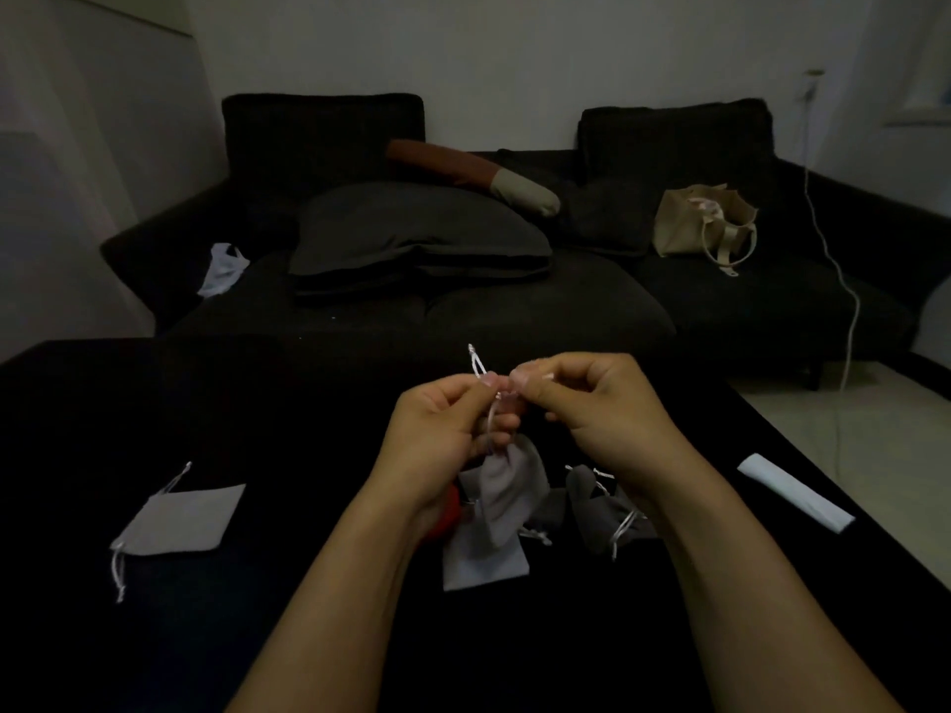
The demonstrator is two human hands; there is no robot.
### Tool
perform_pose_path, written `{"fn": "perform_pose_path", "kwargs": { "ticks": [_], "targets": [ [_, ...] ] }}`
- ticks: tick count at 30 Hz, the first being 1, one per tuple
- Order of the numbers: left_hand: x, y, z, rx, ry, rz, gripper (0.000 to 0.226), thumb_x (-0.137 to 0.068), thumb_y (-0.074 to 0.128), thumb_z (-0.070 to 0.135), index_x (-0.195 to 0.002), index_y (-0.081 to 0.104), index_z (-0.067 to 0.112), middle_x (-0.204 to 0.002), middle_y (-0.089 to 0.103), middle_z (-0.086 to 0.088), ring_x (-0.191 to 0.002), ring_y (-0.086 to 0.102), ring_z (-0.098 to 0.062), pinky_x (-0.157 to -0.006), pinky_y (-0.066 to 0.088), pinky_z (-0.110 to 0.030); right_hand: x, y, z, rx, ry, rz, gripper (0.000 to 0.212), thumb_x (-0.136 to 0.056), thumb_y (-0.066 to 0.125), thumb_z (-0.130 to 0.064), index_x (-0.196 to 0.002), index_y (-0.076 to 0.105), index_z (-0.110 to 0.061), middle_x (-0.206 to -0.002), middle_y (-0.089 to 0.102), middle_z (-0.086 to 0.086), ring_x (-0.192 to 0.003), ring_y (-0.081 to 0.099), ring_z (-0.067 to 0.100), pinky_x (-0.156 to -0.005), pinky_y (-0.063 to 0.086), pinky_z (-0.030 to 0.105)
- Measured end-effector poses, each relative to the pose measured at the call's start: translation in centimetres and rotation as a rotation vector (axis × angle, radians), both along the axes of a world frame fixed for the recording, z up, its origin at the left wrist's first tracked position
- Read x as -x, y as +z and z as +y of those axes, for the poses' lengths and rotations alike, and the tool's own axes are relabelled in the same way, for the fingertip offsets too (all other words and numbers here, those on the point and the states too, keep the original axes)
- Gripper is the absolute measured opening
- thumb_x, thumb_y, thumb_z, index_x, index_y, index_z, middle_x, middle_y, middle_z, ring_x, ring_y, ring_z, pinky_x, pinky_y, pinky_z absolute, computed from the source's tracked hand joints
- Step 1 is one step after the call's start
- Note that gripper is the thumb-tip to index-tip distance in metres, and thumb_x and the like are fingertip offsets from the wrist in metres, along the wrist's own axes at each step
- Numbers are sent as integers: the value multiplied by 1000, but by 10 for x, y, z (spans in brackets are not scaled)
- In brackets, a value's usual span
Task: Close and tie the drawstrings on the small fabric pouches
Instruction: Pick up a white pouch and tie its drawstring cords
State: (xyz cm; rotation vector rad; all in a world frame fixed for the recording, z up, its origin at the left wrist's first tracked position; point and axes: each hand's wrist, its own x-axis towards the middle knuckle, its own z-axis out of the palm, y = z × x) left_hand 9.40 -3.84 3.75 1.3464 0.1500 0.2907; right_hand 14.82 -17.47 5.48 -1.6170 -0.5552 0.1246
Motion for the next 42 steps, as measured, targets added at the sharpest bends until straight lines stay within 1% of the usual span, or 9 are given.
{"fn": "perform_pose_path", "kwargs": {
  "ticks": [5,8,13,18,24,30,34,38,42],
  "targets": [
    [3,1,9,25,4,18,13,-90,65,17,-88,77,12,-63,61,-2,-50,49,-5,-50,43,-14,3,-2,-1,-21,135,177,10,-84,72,-8,-85,75,1,-88,75,16,-85,73,21,-74,56,24],
    [5,3,11,64,-31,12,12,-89,64,9,-97,73,7,-64,64,-3,-49,52,-3,-48,43,-13,8,0,0,-44,112,218,5,-82,74,-6,-78,76,-4,-80,75,14,-75,72,15,-61,52,18],
    [7,7,16,17,-48,10,14,-88,64,1,-99,71,4,-65,70,-5,-54,61,-6,-52,50,-15,11,2,5,-21,65,290,10,-79,75,-4,-70,75,-9,-74,74,8,-71,72,12,-58,52,19],
    [11,7,25,-71,-65,-13,17,-88,64,-2,-104,69,1,-71,72,-10,-56,64,-9,-56,52,-17,13,0,6,-55,127,409,1,-77,76,-9,-76,77,-8,-85,73,16,-84,70,23,-80,56,34],
    [13,13,28,-101,-112,-93,18,-88,63,-3,-103,68,4,-72,72,-11,-57,65,-10,-56,53,-18,11,3,-4,-257,282,595,24,-77,70,-11,-100,69,-3,-99,71,17,-91,70,25,-85,57,33],
    [17,15,30,-406,-11,-154,20,-83,69,-4,-102,68,4,-79,75,-13,-68,73,-16,-66,58,-23,9,-3,5,-202,153,551,22,-83,67,5,-103,65,-5,-92,72,18,-83,69,23,-72,58,27],
    [14,6,28,-701,251,-283,27,-83,69,-7,-97,72,16,-85,75,3,-81,73,-4,-74,58,-20,9,-1,10,-221,53,445,24,-85,65,5,-106,65,-6,-82,73,12,-70,70,17,-65,57,26],
    [12,4,19,-531,308,-349,25,-84,67,-7,-96,73,14,-90,76,4,-87,73,-5,-75,56,-18,11,-1,14,-185,190,477,23,-91,62,-8,-113,68,-5,-97,73,17,-86,70,23,-82,57,35],
    [10,4,15,-450,242,-337,30,-85,66,-8,-93,73,20,-90,77,4,-88,74,-8,-75,56,-19,9,-5,14,-107,265,541,30,-95,58,-28,-106,70,-4,-91,68,15,-86,65,25,-82,54,38]
  ]
}}
